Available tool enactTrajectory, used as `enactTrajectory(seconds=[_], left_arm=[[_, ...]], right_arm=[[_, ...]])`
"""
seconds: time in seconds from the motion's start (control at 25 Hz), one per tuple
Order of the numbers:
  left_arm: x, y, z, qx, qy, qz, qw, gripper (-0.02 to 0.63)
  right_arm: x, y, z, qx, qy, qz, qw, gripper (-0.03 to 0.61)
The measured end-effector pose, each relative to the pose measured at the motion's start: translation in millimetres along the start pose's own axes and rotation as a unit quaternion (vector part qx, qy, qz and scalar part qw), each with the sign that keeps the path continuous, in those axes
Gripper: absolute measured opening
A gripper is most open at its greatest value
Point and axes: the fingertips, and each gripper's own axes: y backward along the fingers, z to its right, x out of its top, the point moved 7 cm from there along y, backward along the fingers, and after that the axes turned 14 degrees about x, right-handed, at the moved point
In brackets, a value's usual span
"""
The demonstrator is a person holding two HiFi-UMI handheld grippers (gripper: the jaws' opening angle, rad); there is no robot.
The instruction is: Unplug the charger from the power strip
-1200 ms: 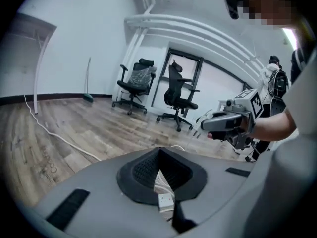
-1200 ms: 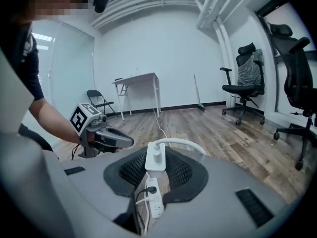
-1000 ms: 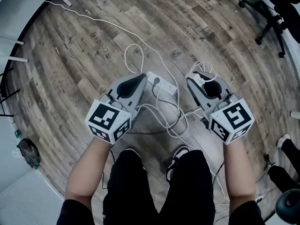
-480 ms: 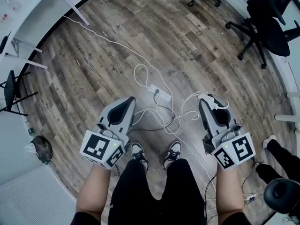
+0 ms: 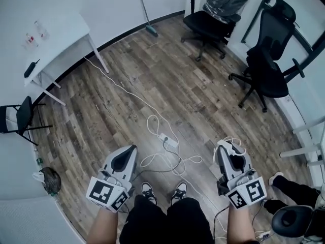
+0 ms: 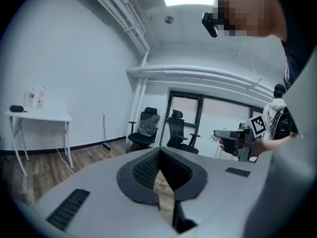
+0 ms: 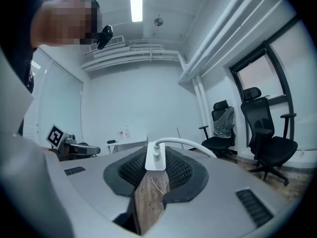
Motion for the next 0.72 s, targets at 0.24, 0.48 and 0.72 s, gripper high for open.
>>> enactTrajectory(seconds=[0.24,0.48,0.72], left_arm=[[74.6,39.2,12.1,-0.002,-0.004,0.032,0.9995,0.02],[121.1,72.8,19.2,0.004,-0.012,0.056,0.9983,0.02],[135.0,88.9,22.2,-0.013,0.004,0.069,0.9975,0.02]], right_arm=[[85.8,16.9,-41.8,0.005,0.03,0.025,0.999,0.104],[125.9,26.3,-73.4,0.026,0.036,0.03,0.999,0.104],[146.1,25.6,-95.6,0.029,0.055,0.043,0.997,0.104]])
